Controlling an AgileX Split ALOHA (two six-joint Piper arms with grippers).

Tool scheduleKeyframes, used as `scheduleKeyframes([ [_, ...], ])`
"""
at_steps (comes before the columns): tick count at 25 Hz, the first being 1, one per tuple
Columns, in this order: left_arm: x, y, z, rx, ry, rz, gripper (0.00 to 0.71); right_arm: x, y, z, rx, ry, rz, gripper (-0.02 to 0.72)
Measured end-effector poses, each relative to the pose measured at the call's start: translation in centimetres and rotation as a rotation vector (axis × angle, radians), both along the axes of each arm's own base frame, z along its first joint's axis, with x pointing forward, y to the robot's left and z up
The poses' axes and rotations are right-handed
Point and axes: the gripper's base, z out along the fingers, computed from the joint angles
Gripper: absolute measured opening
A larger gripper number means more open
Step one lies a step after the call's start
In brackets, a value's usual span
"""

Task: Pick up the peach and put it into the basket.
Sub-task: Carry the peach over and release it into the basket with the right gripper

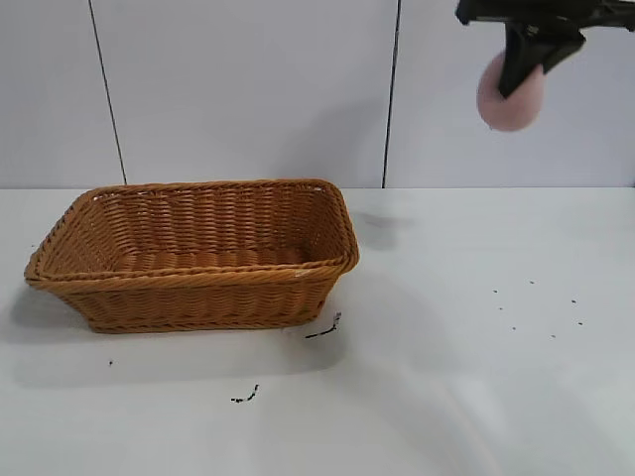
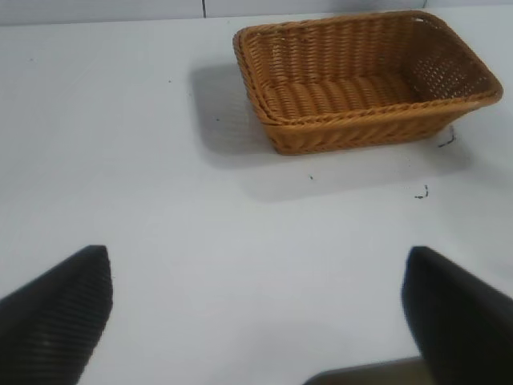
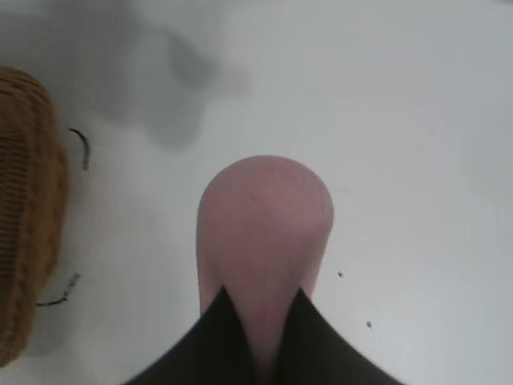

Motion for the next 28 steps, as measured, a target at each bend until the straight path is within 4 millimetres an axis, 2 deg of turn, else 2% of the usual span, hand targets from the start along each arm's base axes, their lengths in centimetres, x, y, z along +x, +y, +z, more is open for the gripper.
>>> scheduleKeyframes([
  [3, 0.0, 0.0, 0.0, 0.000, 0.000, 0.000, 0.694, -1.2, 4.4, -1.1, 0.008, 0.000, 0.096, -0.011],
  [6, 0.0, 0.0, 0.0, 0.000, 0.000, 0.000, 0.694, -1.8, 7.6, -2.8, 0.010, 0.003, 0.161, -0.011],
  [9, 0.0, 0.0, 0.0, 0.000, 0.000, 0.000, 0.694, -1.7, 9.9, -5.5, 0.001, 0.022, 0.199, -0.011],
  [17, 0.0, 0.0, 0.0, 0.000, 0.000, 0.000, 0.694, 0.3, 12.0, -14.5, -0.045, 0.104, 0.207, -0.011],
  [21, 0.0, 0.0, 0.0, 0.000, 0.000, 0.000, 0.694, 0.5, 12.1, -16.9, -0.063, 0.137, 0.207, 0.009],
  [23, 0.0, 0.0, 0.0, 0.000, 0.000, 0.000, 0.694, 0.6, 12.2, -17.3, -0.067, 0.143, 0.207, 0.118],
  [24, 0.0, 0.0, 0.0, 0.000, 0.000, 0.000, 0.694, 0.6, 12.2, -17.3, -0.067, 0.143, 0.207, 0.219],
  [26, 0.0, 0.0, 0.0, 0.000, 0.000, 0.000, 0.694, 0.5, 12.1, -17.0, -0.068, 0.138, 0.213, 0.477],
  [28, 0.0, 0.0, 0.0, 0.000, 0.000, 0.000, 0.694, 0.5, 12.1, -16.3, -0.067, 0.123, 0.223, 0.612],
])
